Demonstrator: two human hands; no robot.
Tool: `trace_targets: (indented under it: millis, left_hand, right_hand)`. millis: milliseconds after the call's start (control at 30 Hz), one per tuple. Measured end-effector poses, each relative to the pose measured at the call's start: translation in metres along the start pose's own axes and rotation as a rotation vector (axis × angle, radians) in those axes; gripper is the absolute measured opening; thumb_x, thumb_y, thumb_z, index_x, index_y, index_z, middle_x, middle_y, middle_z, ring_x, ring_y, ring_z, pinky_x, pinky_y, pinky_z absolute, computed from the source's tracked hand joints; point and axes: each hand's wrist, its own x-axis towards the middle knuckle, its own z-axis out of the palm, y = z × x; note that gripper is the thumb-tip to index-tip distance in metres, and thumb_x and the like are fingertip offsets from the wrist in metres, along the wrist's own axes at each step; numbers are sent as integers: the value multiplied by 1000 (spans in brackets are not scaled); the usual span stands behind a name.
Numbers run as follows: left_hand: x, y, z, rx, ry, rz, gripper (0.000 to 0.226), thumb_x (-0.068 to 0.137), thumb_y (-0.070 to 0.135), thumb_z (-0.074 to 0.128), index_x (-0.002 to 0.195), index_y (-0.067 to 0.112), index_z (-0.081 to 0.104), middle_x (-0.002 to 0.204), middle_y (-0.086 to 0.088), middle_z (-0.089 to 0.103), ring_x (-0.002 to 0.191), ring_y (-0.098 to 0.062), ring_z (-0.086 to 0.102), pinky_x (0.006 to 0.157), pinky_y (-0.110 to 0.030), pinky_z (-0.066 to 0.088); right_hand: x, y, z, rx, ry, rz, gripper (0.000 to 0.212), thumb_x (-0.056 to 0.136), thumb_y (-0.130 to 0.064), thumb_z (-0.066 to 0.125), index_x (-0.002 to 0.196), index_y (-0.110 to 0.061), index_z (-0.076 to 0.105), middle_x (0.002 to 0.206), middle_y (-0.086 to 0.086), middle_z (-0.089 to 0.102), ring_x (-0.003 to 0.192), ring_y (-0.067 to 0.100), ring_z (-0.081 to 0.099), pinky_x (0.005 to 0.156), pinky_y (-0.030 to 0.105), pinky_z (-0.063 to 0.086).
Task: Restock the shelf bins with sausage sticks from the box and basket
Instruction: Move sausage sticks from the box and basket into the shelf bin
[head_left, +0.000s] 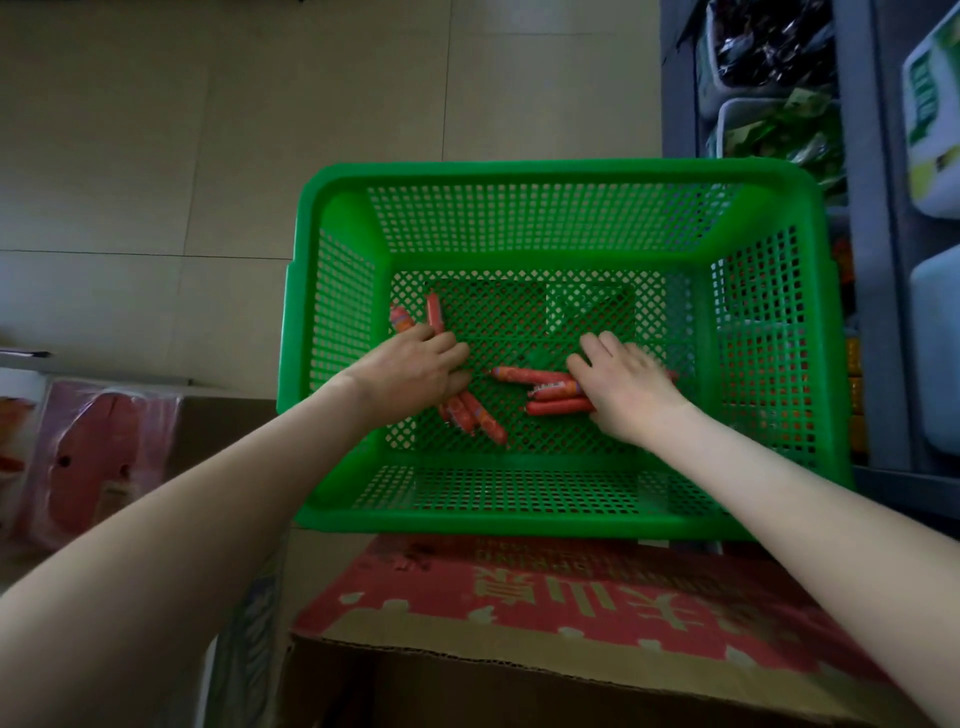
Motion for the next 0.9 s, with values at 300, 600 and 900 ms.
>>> trace_targets:
  millis: [300,600,900]
  left_hand:
    - [0,14,-47,-49,156,-93,27,84,14,38,89,13,64,70,-12,57,71,-32,63,84,-44,54]
    - [-3,37,-184,-101,449,-204,21,88,9,46,100,10,62,81,-12,60,74,-31,61,72,-41,52]
    - [-4,85,-323,-62,761,66,26,86,2,49,110,8,57,110,-23,65,94,-34,65,86,-44,50]
  right_hand:
    - [-34,4,-35,-45,38,80,44,60,-2,78,99,-7,59,71,11,65,63,30,66,53,32,49]
    - [-140,-2,-145,123,448,358,11,68,1,49,74,-4,57,56,16,58,48,32,60,42,29,41]
    - [-307,-19,-223,49,584,697,31,57,2,78,82,-3,60,62,12,61,54,31,61,44,28,44]
